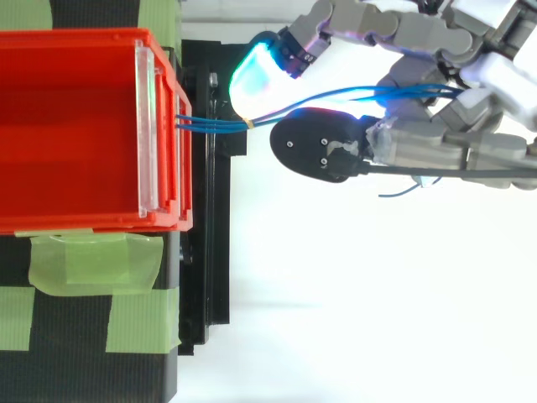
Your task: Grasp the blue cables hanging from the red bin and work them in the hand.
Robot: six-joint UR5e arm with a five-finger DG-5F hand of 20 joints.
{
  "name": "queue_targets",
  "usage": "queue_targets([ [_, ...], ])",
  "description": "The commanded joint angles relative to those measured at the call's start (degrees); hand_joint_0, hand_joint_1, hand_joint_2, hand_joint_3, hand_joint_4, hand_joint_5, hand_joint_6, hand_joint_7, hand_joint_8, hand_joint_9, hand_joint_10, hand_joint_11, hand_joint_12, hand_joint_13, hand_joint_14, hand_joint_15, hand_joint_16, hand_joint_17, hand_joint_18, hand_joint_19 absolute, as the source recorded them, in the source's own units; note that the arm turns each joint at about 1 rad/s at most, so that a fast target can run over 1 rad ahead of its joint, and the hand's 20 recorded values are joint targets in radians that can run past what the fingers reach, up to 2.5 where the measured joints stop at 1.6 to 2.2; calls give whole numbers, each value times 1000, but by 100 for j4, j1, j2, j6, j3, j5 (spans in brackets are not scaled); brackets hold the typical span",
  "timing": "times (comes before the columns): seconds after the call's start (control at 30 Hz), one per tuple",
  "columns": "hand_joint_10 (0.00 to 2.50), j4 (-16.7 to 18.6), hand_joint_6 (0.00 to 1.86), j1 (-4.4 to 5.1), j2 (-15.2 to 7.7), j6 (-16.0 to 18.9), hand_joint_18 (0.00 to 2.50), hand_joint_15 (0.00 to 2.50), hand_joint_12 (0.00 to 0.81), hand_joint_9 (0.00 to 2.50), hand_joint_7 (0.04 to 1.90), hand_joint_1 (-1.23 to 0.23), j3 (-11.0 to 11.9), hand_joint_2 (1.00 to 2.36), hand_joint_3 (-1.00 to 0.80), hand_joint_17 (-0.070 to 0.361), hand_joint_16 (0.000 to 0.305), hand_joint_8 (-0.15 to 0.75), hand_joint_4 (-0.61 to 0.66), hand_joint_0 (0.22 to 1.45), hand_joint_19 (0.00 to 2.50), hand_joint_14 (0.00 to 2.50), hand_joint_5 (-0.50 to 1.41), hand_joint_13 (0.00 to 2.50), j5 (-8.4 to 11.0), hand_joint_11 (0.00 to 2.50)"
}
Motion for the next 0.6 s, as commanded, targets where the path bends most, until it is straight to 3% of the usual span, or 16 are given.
queue_targets([
  [0.0, 2500, -3, 14, 1, 0, 44, 2500, 1398, 533, 1805, 1063, -647, 2, 1025, -17, 153, 203, 455, 319, 1066, 759, 2500, 209, 1889, 1, 2500],
  [0.2, 2500, -11, 13, 36, 0, 97, 2500, 1398, 533, 1805, 1140, -620, 2, 1023, -458, 153, 203, 455, 352, 953, 759, 2500, 237, 1889, 1, 2500],
  [0.57, 2500, -73, 11, 89, 0, 123, 2500, 1398, 533, 1805, 1173, -619, 2, 1017, -633, 153, 203, 455, 344, 952, 759, 2500, 289, 1889, 19, 2500],
])
